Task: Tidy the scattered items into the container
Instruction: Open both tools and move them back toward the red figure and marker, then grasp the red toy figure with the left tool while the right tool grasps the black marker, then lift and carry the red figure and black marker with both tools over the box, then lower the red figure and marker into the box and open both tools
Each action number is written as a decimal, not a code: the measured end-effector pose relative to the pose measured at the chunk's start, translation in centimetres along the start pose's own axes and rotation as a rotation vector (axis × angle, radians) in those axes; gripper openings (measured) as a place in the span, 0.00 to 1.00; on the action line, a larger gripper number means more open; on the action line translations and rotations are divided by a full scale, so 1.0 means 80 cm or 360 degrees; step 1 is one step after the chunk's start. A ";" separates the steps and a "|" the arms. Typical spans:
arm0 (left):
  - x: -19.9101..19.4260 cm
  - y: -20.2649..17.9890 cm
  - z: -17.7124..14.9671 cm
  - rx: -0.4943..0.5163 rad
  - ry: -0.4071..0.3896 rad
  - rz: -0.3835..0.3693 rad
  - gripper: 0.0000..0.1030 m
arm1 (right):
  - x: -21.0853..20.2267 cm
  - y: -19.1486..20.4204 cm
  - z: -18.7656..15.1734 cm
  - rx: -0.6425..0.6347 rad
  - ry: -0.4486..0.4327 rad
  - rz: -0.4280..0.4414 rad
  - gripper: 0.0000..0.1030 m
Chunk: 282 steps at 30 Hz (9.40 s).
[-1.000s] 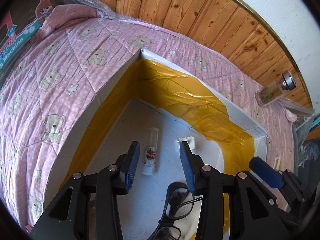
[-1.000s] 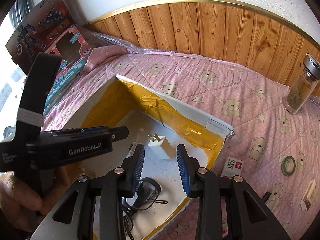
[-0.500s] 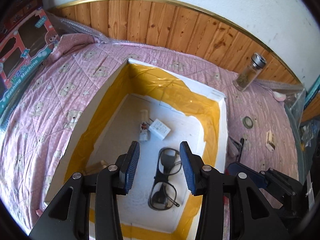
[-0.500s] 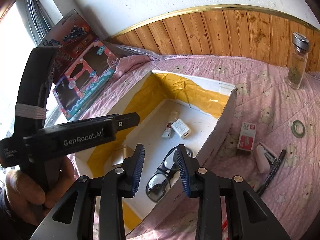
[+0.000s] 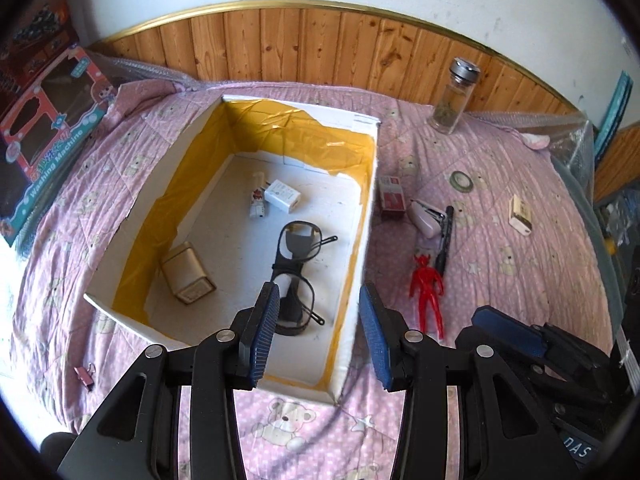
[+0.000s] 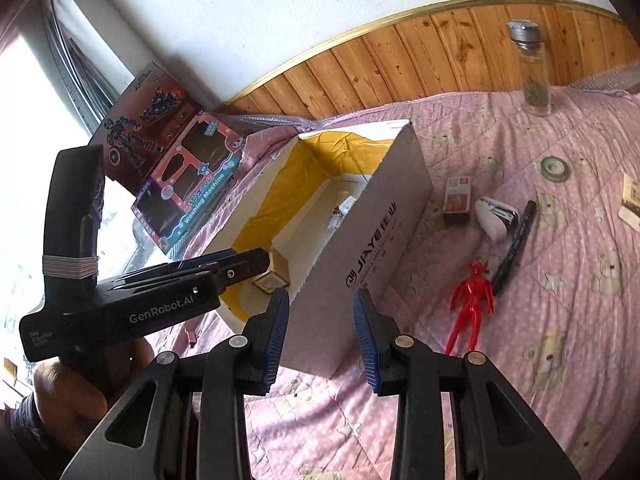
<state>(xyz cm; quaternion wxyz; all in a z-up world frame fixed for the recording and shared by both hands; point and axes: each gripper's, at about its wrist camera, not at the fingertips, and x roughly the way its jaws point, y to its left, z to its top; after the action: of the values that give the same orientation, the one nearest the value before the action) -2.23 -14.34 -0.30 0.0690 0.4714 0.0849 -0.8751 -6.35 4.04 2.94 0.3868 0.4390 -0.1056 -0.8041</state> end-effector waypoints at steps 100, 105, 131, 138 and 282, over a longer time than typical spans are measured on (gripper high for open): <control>0.171 -0.134 -0.093 0.0119 0.0288 -0.0183 0.55 | 0.020 -0.215 -0.075 0.0338 0.0286 -0.0490 0.15; 0.181 -0.151 -0.094 0.0190 0.0209 -0.0114 0.56 | 0.026 -0.215 -0.072 0.0300 0.0283 -0.0506 0.15; 0.079 -0.138 -0.083 0.0069 0.0049 -0.0279 0.51 | -0.013 -0.193 -0.056 0.0296 0.0129 -0.0329 0.14; 0.058 -0.140 -0.090 0.0093 0.0029 -0.0279 0.51 | -0.027 -0.183 -0.061 0.0273 0.0112 -0.0328 0.14; -0.034 0.226 0.052 -0.0552 -0.0340 -0.0472 0.52 | 0.060 0.176 0.095 -0.0356 0.0032 -0.0177 0.14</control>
<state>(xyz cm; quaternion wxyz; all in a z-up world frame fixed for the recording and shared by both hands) -0.48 -32.76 2.71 0.0285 0.3399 0.2943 -0.8928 -6.39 -10.23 11.57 0.3893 0.4065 0.0132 -0.8265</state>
